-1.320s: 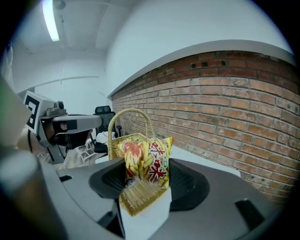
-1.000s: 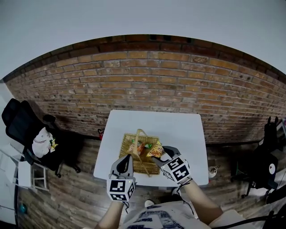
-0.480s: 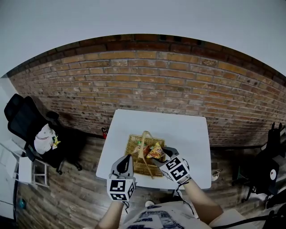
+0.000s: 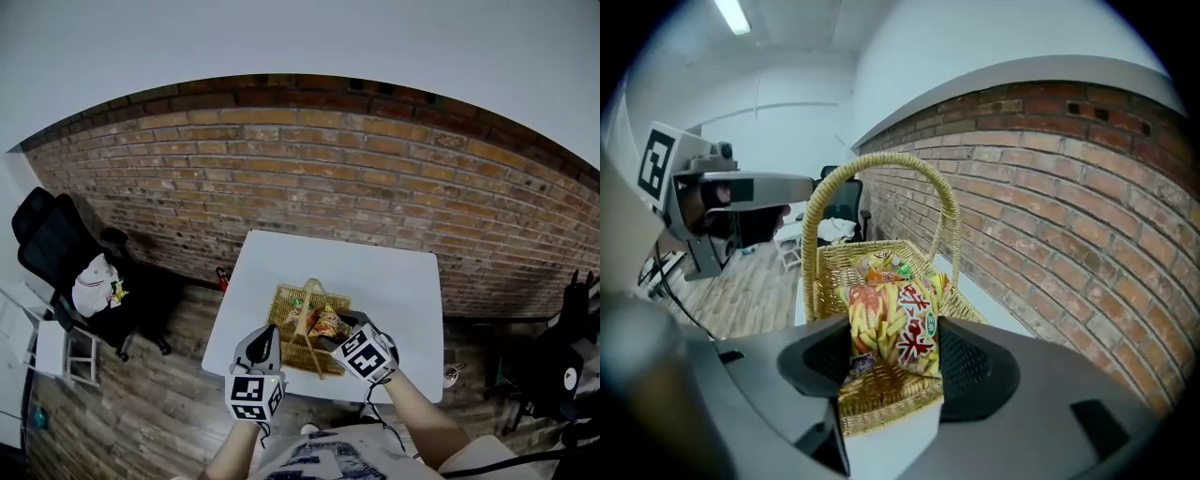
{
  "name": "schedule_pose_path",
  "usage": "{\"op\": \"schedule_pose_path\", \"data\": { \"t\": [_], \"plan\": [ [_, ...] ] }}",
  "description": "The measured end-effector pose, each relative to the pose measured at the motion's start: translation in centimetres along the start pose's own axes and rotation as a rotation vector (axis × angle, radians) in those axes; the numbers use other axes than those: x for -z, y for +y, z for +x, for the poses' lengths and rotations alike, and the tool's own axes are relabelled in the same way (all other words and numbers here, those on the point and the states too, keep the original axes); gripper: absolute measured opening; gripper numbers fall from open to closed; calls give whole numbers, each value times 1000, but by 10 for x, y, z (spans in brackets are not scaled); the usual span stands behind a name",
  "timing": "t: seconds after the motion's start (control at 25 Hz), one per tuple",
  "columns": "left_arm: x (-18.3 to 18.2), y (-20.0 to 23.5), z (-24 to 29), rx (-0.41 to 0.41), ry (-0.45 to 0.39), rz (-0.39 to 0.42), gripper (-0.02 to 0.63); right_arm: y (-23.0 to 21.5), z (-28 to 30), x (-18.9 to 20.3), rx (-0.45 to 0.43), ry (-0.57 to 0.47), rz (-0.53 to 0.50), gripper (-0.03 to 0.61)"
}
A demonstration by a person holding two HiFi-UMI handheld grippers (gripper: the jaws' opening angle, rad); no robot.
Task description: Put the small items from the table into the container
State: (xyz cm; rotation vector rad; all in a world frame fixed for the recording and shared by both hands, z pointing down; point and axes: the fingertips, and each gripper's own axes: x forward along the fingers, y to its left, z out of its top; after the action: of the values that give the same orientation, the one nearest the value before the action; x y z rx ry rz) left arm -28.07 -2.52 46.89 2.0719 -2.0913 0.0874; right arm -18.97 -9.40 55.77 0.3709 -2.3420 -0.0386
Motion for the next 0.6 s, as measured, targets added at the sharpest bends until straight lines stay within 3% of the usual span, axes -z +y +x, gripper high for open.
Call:
{"op": "schedule_pose_path", "data": {
  "t": [0.28, 0.6],
  "plan": [
    [2, 5, -3, -20, -1, -14, 49, 9, 12, 0, -28, 68, -110, 267],
    [6, 10, -4, -37, 5, -32, 49, 10, 21, 4, -69, 98, -131, 267]
  ]
}}
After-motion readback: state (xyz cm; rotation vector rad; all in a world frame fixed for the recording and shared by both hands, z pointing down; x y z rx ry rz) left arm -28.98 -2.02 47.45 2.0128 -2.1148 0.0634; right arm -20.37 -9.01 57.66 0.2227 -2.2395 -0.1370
